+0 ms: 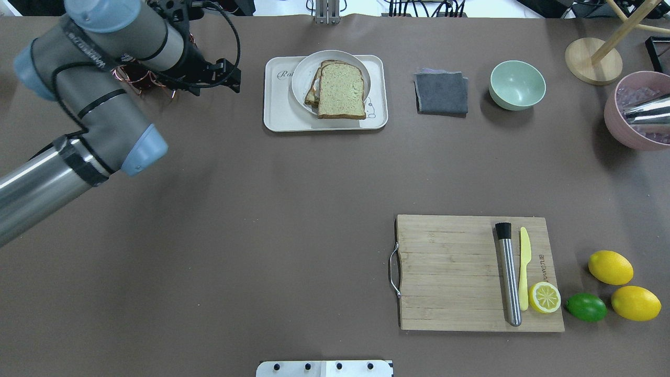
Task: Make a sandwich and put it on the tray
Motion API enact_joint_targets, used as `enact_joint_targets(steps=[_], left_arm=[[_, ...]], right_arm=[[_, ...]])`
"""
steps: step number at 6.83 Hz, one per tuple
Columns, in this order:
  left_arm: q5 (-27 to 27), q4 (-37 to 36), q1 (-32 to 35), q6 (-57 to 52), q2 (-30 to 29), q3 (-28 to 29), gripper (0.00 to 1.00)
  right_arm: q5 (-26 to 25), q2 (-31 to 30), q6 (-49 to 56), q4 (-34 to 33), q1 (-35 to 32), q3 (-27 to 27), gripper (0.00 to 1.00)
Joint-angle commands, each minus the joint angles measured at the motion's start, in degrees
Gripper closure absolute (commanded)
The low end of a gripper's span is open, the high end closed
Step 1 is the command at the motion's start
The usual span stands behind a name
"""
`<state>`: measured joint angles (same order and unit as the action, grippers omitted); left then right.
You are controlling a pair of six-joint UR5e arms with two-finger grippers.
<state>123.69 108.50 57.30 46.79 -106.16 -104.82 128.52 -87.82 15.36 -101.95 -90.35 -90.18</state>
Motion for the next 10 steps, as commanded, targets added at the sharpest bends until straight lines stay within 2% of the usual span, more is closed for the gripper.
enact_joint_targets(steps=[1,4,5,6,7,8,9,10], left_arm=[[9.2,-3.2,13.2,-21.5,10.5,-2.7,0.02],[9.7,-23.0,29.1,-52.8,10.4,-1.3,0.01],[9.5,-24.9,32.1,-59.7,11.1,0.6,0.01],[9.7,-25.0,34.5,-65.0,15.6,4.8,0.02],[10.3,-24.9,36.3,-65.8,17.7,8.7,0.01],[9.7,-24.6,37.1,-65.8,20.1,9.4,0.01],[10.6,-24.6,40.8,-65.8,22.0,9.6,0.02],[10.6,-24.5,41.0,-65.8,23.8,11.6,0.01]], right_arm=[[-0.1,-0.4,0.5,0.1,-0.1,-0.1,0.00],[-0.1,-0.4,0.5,0.1,-0.1,-0.1,0.00],[-0.1,-0.4,0.5,0.1,-0.1,-0.1,0.00],[-0.1,-0.4,0.5,0.1,-0.1,-0.1,0.00],[-0.1,-0.5,0.5,0.1,0.0,-0.1,0.00],[-0.1,-0.5,0.5,0.1,-0.1,-0.3,0.00],[-0.1,-0.5,0.5,0.1,0.0,-0.3,0.00],[0.0,-0.9,0.6,0.1,0.0,-0.4,0.00]])
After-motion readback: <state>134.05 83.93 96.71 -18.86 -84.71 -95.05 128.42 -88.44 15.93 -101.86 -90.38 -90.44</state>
